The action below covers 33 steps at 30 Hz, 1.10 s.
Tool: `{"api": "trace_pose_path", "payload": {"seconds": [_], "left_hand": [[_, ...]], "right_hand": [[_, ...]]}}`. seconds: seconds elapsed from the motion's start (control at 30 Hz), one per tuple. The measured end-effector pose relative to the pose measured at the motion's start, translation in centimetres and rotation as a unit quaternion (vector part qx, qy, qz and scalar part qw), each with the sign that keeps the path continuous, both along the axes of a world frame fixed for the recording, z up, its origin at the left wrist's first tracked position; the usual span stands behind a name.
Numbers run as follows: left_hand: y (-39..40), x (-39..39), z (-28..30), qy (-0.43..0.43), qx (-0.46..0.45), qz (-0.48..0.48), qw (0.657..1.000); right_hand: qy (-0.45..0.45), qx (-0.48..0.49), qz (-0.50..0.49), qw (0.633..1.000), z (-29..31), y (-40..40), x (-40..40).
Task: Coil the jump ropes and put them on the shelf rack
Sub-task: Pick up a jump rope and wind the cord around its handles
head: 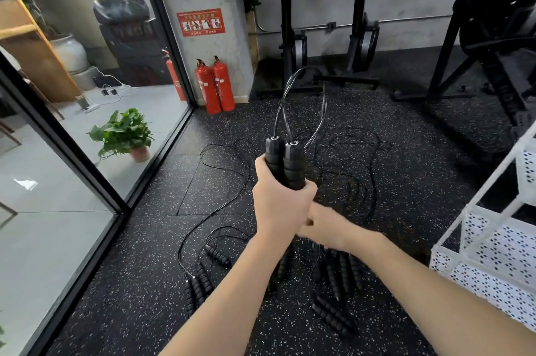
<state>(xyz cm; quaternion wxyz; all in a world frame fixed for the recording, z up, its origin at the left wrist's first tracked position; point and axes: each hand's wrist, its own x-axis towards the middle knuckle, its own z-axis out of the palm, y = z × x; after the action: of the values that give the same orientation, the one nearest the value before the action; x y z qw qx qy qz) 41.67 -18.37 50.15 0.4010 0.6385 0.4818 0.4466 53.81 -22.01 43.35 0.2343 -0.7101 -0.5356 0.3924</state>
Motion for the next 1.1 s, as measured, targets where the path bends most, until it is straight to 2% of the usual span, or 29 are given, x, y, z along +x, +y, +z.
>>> {"api": "trace_pose_path", "payload": {"seconds": [0.13,0.2,0.3,0.5,0.67,0.87,0.97,1.1], "left_hand": [[-0.8,-0.1,2.5,-0.018,0.036,-0.005,0.999],[-1.1,-0.5,3.5,-0.013,0.058,-0.007,0.998],[-0.8,-1.7,4.3,0.053,0.097,-0.031,0.993],[-0.3,-3.4,3.5,0.202,0.102,-0.091,0.97],[-1.6,-4.1,3.1,0.171,0.041,-0.081,0.981],[-4.9,-5.3,5.2,0.114,0.019,-0.073,0.991],[-7.5,-6.2,5.8,0.106,0.01,-0.077,0.991],[-11.2,-7.4,4.1,0.114,-0.002,-0.081,0.99]], "right_hand": [[0.0,-0.004,-0.019,1.0,-0.6,0.5,-2.0],[-0.035,0.024,-0.025,0.999,-0.1,0.6,-2.2],[-0.127,0.092,-0.068,0.985,0.6,0.7,-1.9],[-0.182,0.237,-0.154,0.942,3.1,0.6,-0.3],[-0.187,0.356,-0.156,0.902,7.5,-0.9,-1.5],[-0.2,0.404,-0.151,0.88,10.8,-4.4,-3.4],[-0.199,0.373,-0.151,0.893,12.0,-7.1,-4.6],[-0.16,0.251,-0.074,0.952,11.8,-10.7,-4.9]]}}
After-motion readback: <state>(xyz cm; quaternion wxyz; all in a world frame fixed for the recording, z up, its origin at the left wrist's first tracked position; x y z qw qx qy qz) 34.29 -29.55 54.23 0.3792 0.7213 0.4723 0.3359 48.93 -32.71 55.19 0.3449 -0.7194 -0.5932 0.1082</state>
